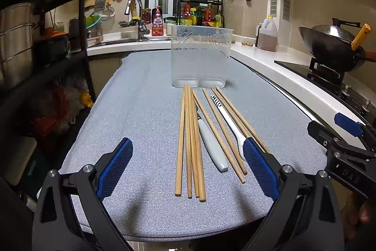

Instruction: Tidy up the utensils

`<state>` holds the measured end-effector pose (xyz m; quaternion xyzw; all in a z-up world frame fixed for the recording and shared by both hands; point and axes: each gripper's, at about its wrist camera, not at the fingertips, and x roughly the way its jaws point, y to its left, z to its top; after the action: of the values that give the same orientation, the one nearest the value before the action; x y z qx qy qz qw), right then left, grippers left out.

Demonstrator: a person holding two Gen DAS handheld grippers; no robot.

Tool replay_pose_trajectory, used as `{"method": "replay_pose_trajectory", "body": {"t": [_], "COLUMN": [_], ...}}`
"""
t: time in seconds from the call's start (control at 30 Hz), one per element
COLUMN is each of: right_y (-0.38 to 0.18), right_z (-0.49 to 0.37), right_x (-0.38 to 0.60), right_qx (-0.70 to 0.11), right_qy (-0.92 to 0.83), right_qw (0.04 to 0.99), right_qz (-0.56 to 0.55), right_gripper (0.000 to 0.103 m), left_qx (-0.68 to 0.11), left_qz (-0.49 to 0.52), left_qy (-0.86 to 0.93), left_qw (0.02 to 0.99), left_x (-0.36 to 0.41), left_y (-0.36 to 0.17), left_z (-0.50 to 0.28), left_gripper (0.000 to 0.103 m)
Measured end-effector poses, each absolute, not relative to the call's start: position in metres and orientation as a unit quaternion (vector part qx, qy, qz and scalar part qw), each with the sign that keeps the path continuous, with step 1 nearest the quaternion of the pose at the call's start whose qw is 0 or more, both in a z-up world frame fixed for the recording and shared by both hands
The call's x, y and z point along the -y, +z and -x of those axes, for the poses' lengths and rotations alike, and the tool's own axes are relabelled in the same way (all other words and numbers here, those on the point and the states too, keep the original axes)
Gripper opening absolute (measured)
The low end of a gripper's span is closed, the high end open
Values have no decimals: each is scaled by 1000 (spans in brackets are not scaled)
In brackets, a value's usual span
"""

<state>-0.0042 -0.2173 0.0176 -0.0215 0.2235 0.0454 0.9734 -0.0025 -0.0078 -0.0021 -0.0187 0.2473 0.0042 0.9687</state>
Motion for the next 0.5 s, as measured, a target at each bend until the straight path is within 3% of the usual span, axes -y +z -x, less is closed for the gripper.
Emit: {"method": "replay_pose_trajectory", "body": {"t": [0.5], "right_y": [18], "right_z": [2], "right_x": [216], "right_qx": [-231], "right_qy": [42], "right_qw": [972], "right_qz": [24], "right_gripper": [77], "left_qx": [-245], "left_qz": [27], "left_qy": [9], "left_qw": [969], "left_x": [3], "left_y": [-1], "left_z": [2], "left_gripper": [92]}}
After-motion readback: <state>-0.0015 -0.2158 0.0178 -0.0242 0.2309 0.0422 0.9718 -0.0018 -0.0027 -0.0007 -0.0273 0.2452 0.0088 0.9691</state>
